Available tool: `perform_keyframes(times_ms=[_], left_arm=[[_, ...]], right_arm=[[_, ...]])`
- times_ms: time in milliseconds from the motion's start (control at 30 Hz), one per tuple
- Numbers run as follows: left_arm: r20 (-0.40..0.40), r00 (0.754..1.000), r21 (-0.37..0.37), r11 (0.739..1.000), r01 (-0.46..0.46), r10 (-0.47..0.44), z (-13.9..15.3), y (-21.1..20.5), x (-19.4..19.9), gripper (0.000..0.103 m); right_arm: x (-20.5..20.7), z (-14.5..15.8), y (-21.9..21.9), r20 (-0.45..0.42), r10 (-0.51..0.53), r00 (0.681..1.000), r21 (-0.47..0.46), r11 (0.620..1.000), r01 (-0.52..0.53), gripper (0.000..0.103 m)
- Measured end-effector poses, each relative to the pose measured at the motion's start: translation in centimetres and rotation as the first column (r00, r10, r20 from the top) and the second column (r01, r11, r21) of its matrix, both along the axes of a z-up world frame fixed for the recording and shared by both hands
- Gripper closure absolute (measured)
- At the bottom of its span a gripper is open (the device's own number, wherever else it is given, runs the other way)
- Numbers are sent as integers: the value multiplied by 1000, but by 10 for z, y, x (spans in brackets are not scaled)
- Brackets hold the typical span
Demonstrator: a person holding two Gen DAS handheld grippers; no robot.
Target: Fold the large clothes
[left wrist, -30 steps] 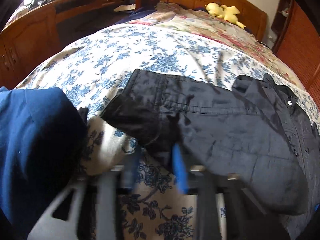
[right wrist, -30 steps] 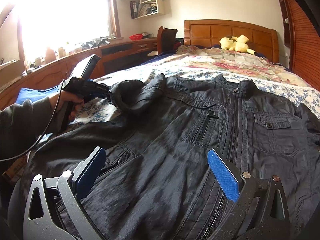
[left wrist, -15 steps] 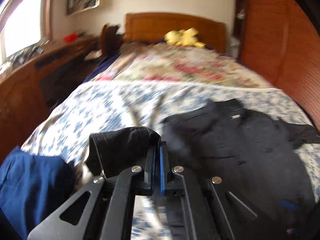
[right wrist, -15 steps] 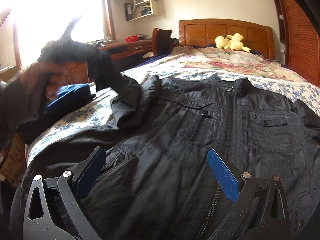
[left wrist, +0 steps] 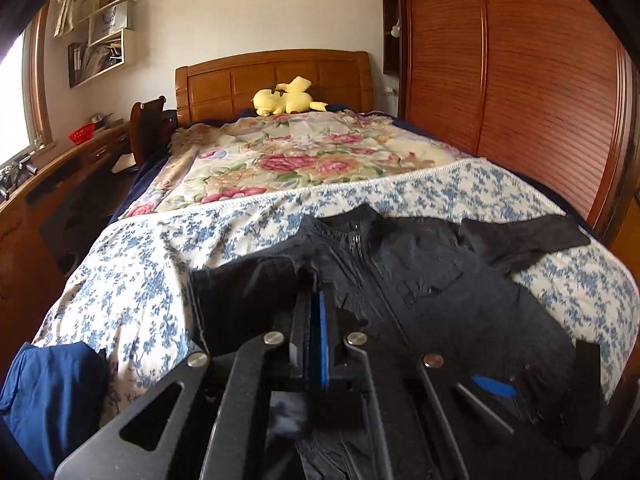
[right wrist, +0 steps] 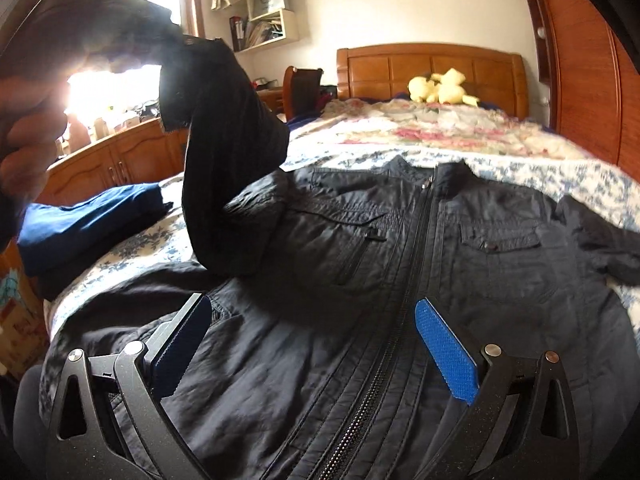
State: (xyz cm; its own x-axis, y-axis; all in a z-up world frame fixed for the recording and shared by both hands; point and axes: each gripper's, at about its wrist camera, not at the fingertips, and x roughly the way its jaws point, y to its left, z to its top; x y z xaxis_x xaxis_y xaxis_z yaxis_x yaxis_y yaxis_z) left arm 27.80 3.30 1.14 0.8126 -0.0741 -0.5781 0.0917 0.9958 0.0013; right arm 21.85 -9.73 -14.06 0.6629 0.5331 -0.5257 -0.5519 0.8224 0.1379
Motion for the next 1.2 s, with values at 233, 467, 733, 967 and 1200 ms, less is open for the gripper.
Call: perform_keyframes(times_ms=[233, 467, 733, 967, 1200], left_arm=[[-37, 999, 7, 999, -32, 33, -33, -2, -20, 102], [18, 999, 1, 999, -43, 43, -47, 7, -56, 92], [68, 993, -68, 993, -95, 100, -64, 50, -88, 73], [90, 981, -74, 984, -163, 169, -74, 86, -100, 71], [99, 974, -111, 975, -194, 205, -75, 112, -111, 67]], right_arm=[[7, -9, -2, -40, -4, 999, 16, 1000, 4, 0], [4, -13, 7, -27, -3, 1000, -26, 1000, 2, 0], [3, -16, 14, -19, -11, 1000, -62, 998, 10, 0], [4, -19, 18, -16, -13, 1000, -92, 996, 11, 0], [6, -22, 17, -30, -14, 999, -94, 996, 12, 0]])
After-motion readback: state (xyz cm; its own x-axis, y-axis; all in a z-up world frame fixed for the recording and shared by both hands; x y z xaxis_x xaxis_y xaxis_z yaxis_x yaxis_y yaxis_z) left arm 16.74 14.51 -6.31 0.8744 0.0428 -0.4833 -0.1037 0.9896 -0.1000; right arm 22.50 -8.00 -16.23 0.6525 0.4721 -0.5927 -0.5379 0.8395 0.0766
